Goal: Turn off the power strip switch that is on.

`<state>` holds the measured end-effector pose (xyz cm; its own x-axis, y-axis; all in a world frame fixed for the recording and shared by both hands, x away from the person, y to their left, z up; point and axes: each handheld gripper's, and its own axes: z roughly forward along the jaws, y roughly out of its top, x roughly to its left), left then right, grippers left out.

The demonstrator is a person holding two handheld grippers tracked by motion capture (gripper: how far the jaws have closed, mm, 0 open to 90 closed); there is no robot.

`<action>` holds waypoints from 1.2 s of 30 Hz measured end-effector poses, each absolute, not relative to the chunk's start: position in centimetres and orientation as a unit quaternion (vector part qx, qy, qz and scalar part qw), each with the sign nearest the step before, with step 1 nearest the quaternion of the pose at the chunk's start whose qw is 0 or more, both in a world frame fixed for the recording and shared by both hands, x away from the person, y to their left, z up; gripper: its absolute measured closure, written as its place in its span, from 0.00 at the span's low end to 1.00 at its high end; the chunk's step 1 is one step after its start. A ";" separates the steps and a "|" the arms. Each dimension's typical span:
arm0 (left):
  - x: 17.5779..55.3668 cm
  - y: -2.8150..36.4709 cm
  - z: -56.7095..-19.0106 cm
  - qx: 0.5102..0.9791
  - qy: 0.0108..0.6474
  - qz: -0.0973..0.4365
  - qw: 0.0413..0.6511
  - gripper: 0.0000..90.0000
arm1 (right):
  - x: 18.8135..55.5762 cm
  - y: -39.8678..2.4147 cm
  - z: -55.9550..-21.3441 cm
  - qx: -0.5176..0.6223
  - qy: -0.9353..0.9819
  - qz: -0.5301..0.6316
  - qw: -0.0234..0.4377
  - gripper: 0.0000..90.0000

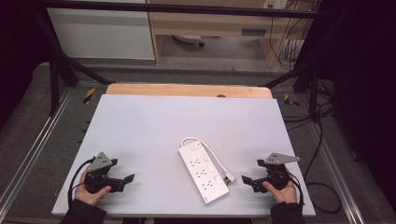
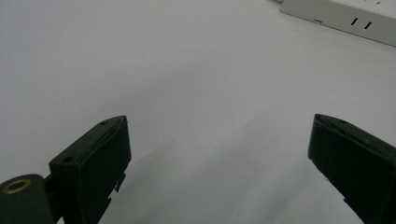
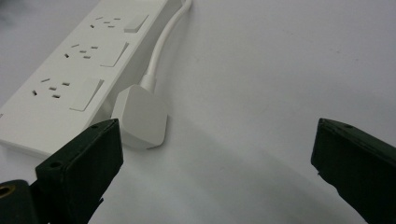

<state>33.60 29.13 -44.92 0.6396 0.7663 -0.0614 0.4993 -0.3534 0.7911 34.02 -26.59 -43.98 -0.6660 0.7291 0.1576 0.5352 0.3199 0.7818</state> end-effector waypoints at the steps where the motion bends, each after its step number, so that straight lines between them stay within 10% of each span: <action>1: 33.6 29.1 -44.9 0.806 0.392 0.162 0.412 0.06 | 34.1 -26.6 -43.9 0.390 0.805 0.433 0.114 0.03; 36: 33.6 29.2 -44.9 0.804 0.394 0.163 0.413 0.07 | 34.4 -24.4 -42.4 0.374 0.807 0.444 0.105 0.14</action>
<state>33.61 29.17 -44.90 0.6356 0.7694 -0.0637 0.4999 -0.3473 0.7934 34.39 -24.41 -42.35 -0.6982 0.6972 0.1625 0.5106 0.3258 0.7957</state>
